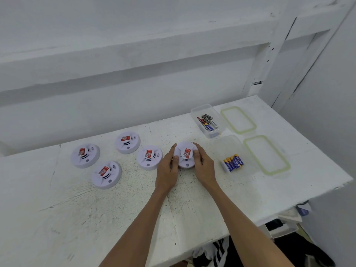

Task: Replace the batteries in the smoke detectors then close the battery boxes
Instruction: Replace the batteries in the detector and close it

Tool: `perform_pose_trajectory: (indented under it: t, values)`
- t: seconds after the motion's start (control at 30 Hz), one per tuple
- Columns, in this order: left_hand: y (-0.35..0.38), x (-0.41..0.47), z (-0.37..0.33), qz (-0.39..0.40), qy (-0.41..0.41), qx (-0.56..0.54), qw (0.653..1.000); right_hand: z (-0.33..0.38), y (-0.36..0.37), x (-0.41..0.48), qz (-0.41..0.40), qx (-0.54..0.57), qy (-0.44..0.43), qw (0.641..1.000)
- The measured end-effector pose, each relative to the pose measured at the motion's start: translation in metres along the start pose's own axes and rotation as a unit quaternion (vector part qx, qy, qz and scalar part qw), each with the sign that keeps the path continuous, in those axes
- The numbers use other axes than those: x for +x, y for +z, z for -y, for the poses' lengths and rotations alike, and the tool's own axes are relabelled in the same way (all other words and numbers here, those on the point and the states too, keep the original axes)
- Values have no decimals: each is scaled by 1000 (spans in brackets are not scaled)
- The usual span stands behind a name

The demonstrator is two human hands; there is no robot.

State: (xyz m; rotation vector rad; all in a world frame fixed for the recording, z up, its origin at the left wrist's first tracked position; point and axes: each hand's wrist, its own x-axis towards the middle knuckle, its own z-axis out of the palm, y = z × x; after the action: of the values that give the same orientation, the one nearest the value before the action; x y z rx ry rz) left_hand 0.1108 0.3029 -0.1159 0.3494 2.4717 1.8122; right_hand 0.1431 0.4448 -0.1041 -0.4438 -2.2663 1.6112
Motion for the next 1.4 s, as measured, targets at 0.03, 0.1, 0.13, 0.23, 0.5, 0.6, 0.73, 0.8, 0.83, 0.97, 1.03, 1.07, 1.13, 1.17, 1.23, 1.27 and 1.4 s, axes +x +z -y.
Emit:
perform_pose_trajectory:
  t: [0.03,0.1,0.13,0.23,0.5,0.6,0.73,0.8,0.83,0.97,1.03,1.07,1.13,1.17,1.23,1.27,1.4]
  values:
    - [0,0,0,-1,2,0,1000,1,0,0,0,0,-1,1000]
    - [-1,1,0,-2,4,-1,1000,1,0,0,0,0,-3,1000]
    - [-1,1,0,-3,5,-2,1000,0,1,0,0,3,-2,1000]
    - [0,0,0,-4,10,-5,1000,-2,1,0,1,11,3,1000]
    - [0,-1,1,-8,11,-12,1000,-2,1,0,0,11,-2,1000]
    - [0,0,2,-8,9,-15,1000,-2,1,0,-1,8,-2,1000]
    - [1,0,3,-8,8,-6,1000,-3,2,0,1,5,0,1000]
    - [1,0,3,-6,7,-4,1000,-4,2,0,0,3,2,1000]
    - [0,0,3,-5,7,-4,1000,-4,2,0,-1,2,3,1000]
    - [0,-1,1,-5,3,-9,1000,-3,2,0,0,-2,1,1000]
    - [0,-1,3,-7,5,-7,1000,-3,2,-1,-1,-2,3,1000]
    - [1,-1,3,-7,8,-6,1000,-3,2,-1,-2,-2,4,1000]
    - [1,0,5,-8,11,-3,1000,-4,2,0,-3,-5,3,1000]
    - [1,0,5,-9,11,-3,1000,-4,3,0,-3,-8,2,1000]
    - [1,0,4,-10,12,-4,1000,-4,2,0,-2,-7,0,1000]
    - [1,0,4,-10,13,-3,1000,-4,2,0,-2,-6,0,1000]
    - [1,0,7,-9,15,5,1000,-4,2,0,0,-5,1,1000]
